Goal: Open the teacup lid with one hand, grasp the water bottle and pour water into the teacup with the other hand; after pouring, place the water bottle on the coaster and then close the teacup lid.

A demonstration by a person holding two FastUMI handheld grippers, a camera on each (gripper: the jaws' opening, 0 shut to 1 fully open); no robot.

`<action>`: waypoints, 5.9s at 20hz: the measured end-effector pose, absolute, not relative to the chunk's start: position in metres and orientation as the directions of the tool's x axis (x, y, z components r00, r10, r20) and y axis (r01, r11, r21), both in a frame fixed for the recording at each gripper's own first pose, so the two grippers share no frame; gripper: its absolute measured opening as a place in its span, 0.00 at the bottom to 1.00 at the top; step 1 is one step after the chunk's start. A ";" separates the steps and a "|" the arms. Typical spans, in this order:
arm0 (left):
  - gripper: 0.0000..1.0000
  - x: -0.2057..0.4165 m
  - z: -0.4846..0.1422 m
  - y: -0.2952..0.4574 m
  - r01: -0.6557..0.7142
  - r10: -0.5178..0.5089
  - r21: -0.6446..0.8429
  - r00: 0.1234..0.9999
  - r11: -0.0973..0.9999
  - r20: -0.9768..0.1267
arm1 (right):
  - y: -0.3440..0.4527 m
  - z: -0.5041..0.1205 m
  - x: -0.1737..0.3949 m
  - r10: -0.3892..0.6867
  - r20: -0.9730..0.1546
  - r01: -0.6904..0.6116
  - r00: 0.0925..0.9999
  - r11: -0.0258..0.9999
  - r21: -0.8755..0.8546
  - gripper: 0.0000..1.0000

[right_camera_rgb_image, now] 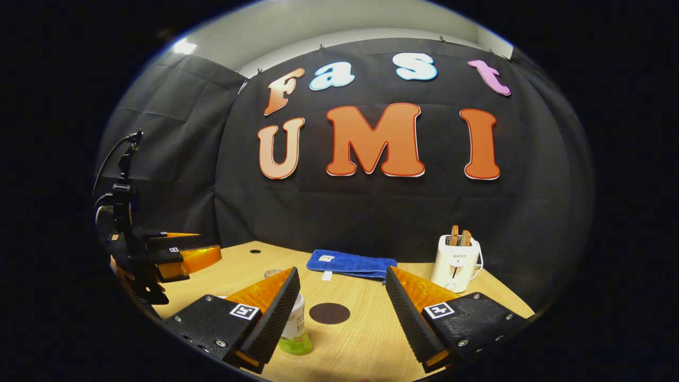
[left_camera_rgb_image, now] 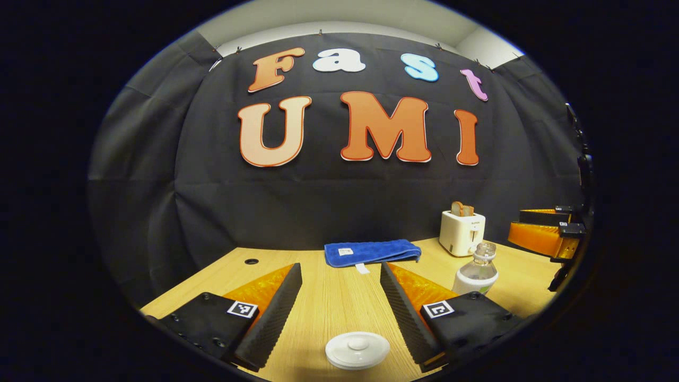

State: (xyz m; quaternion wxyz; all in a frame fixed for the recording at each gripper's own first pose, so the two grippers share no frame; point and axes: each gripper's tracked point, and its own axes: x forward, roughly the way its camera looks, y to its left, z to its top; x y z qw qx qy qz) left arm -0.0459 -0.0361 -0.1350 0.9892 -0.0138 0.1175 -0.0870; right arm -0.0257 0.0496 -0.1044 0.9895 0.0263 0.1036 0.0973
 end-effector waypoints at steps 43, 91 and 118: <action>0.33 -0.059 -0.218 -0.022 0.114 -0.109 -0.010 0.916 0.993 -0.386 | 0.130 -0.214 -0.050 0.416 -0.415 -0.414 0.809 0.905 0.098 0.97; 0.33 -0.082 -0.221 0.109 -0.114 0.106 -0.003 0.935 0.994 -0.337 | 0.141 -0.200 0.008 0.208 -0.334 -0.390 0.920 0.372 -0.842 0.64; 0.33 -0.098 -0.233 0.132 -0.125 0.115 -0.003 0.922 0.992 -0.370 | 0.168 -0.163 0.026 0.305 -0.150 -0.141 0.941 -0.050 -0.989 0.64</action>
